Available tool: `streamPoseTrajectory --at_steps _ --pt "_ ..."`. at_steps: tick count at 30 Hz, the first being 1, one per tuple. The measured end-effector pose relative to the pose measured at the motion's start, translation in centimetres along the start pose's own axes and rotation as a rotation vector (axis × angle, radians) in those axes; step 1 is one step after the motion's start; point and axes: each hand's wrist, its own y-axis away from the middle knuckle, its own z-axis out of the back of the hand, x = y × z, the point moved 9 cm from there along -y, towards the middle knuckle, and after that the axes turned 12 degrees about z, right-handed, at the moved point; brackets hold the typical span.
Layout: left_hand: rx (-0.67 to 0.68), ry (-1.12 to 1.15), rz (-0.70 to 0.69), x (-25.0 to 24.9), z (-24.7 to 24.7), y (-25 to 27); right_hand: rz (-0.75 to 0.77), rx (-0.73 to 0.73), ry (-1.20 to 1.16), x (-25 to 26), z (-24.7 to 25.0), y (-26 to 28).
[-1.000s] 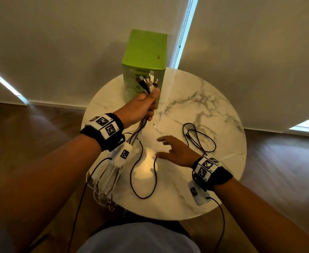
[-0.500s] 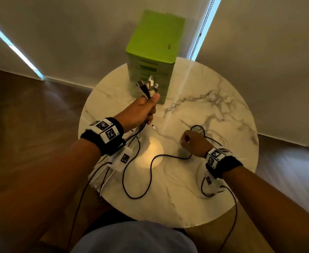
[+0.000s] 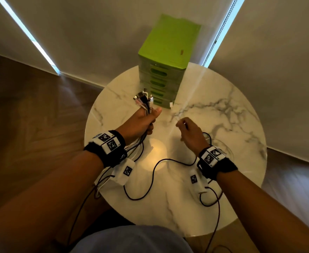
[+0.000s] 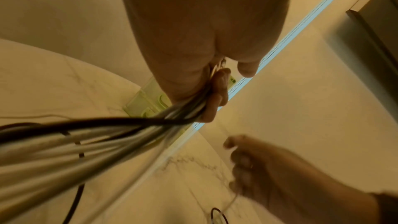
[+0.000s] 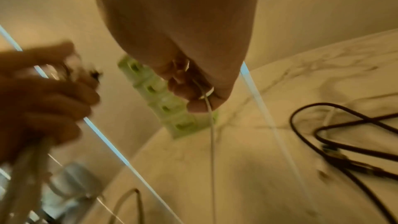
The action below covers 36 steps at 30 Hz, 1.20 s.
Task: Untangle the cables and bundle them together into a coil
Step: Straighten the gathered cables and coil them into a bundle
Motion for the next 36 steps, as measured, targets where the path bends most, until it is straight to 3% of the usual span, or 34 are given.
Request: streamPoseTrajectory --at_steps 2,5,12,15,18,21,26,36 --pt "0.002 0.023 -0.008 0.1 -0.3 0.3 0.058 -0.120 -0.110 3.4 2.2 0.4" --pt "0.015 0.060 -0.016 0.0 -1.2 0.9 0.174 -0.144 -0.172 8.4 3.2 1.8" --pt "0.035 0.172 -0.084 -1.3 -2.5 2.9 0.294 -0.061 -0.094 13.3 1.2 5.1" --pt "0.031 0.160 -0.107 -1.4 -2.1 3.5 0.290 -0.041 -0.086 14.4 0.7 6.0" --pt "0.061 0.129 -0.137 -1.6 -1.9 4.1 0.257 0.067 -0.071 15.1 -0.5 6.7" --pt "0.077 0.164 -0.140 -2.1 -1.3 4.6 0.183 0.202 -0.080 14.9 -2.2 7.8" --pt "0.032 0.147 -0.196 -4.8 0.6 6.2 0.092 0.255 -0.132 11.9 -3.7 9.3" --pt "0.009 0.485 -0.351 -10.8 6.6 8.2 -0.040 0.379 -0.017 3.4 -6.0 12.7"
